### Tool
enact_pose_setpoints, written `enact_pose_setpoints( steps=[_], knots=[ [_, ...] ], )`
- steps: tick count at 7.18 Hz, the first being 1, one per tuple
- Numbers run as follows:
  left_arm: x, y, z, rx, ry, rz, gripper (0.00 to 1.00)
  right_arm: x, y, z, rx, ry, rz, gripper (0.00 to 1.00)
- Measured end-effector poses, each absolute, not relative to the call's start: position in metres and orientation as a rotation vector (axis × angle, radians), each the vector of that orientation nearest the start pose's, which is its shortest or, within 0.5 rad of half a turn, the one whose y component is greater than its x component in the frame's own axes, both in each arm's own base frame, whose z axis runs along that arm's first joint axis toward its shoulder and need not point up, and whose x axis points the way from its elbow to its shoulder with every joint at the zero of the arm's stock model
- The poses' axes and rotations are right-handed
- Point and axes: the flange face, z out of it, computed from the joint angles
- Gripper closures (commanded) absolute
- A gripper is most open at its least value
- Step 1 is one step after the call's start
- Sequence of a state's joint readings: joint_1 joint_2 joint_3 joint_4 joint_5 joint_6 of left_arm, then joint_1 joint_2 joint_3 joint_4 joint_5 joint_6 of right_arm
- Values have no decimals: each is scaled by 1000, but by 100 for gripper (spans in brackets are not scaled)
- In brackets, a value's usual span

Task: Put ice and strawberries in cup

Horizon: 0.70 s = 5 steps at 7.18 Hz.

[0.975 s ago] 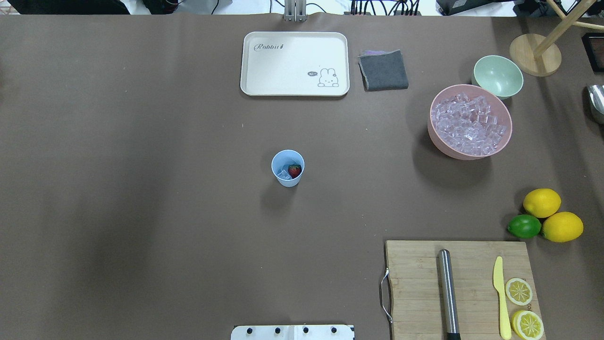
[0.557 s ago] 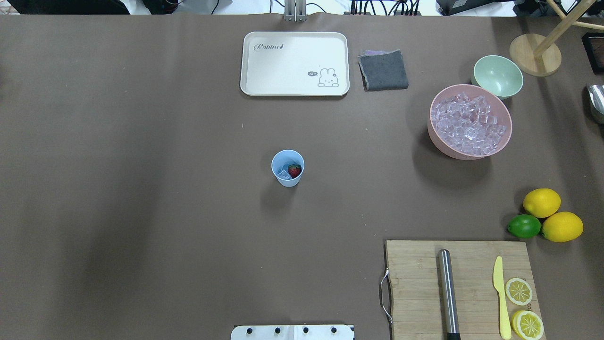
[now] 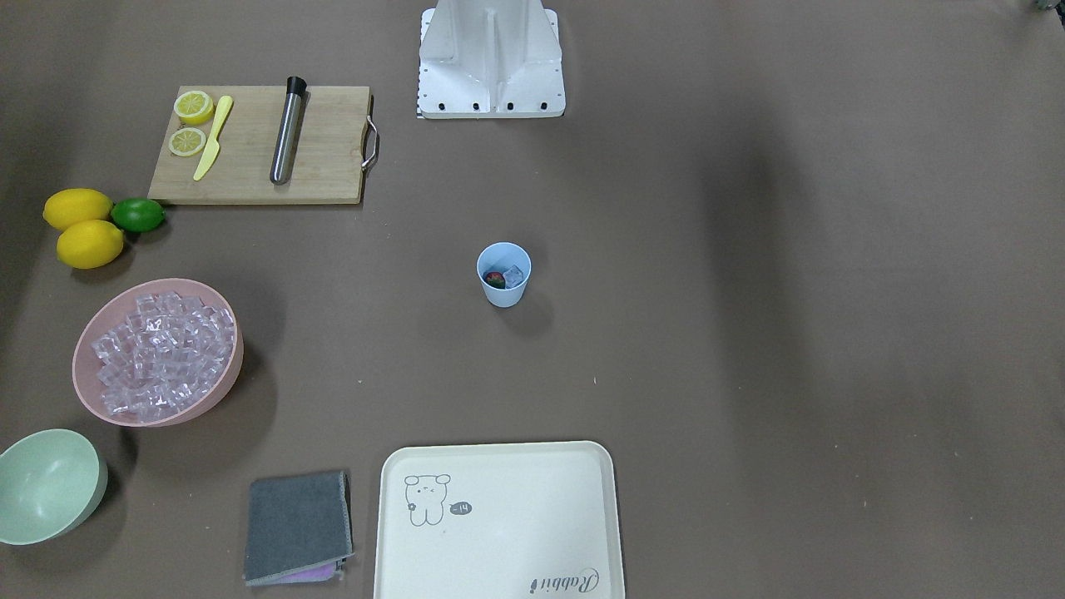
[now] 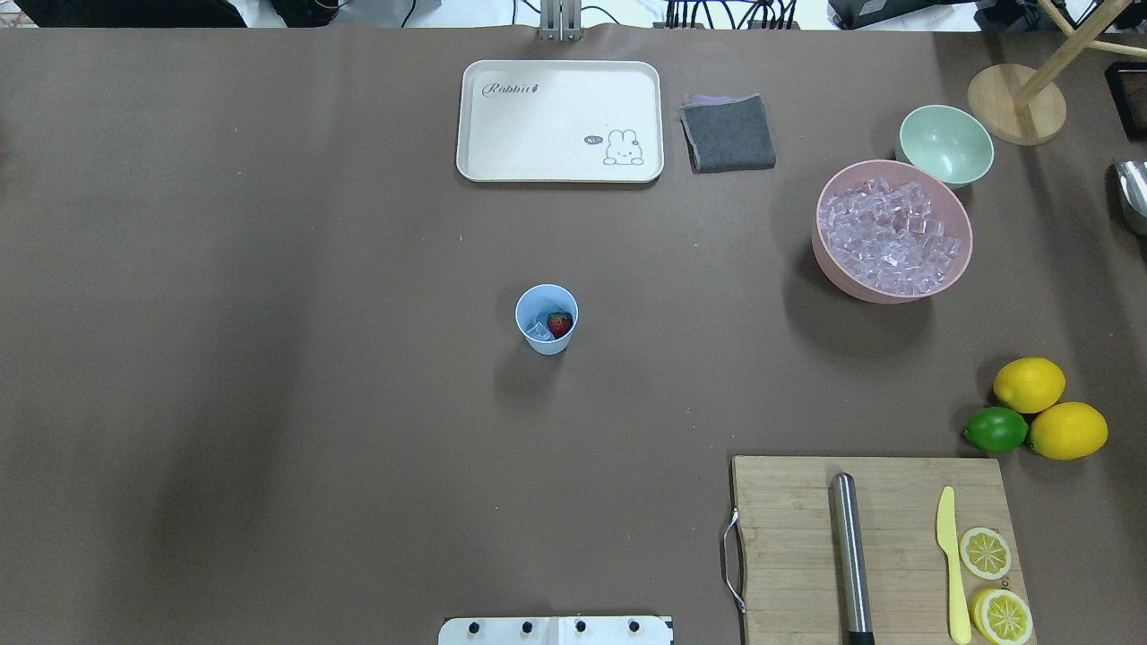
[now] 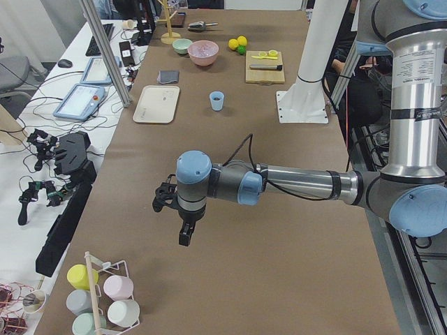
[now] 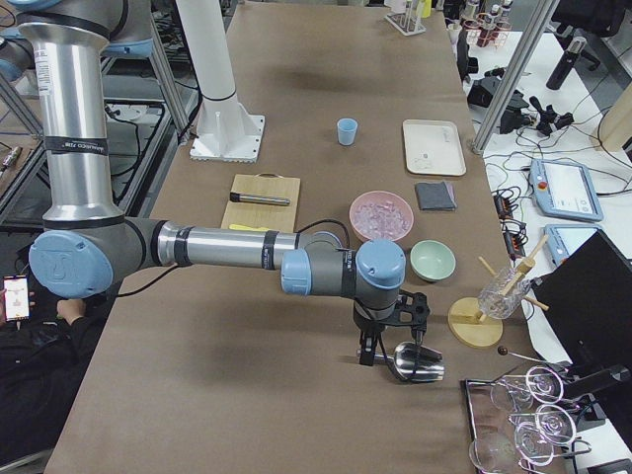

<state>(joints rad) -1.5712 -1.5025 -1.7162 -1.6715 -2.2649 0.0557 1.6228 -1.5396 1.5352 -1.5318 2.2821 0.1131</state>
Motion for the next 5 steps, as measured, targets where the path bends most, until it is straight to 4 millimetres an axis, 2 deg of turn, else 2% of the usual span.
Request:
enact_pose_setpoints(
  steps=[5],
  knots=[
    [-70, -472, 619, 182, 685, 112, 2, 96, -501, 657, 18, -722, 148, 1]
  ],
)
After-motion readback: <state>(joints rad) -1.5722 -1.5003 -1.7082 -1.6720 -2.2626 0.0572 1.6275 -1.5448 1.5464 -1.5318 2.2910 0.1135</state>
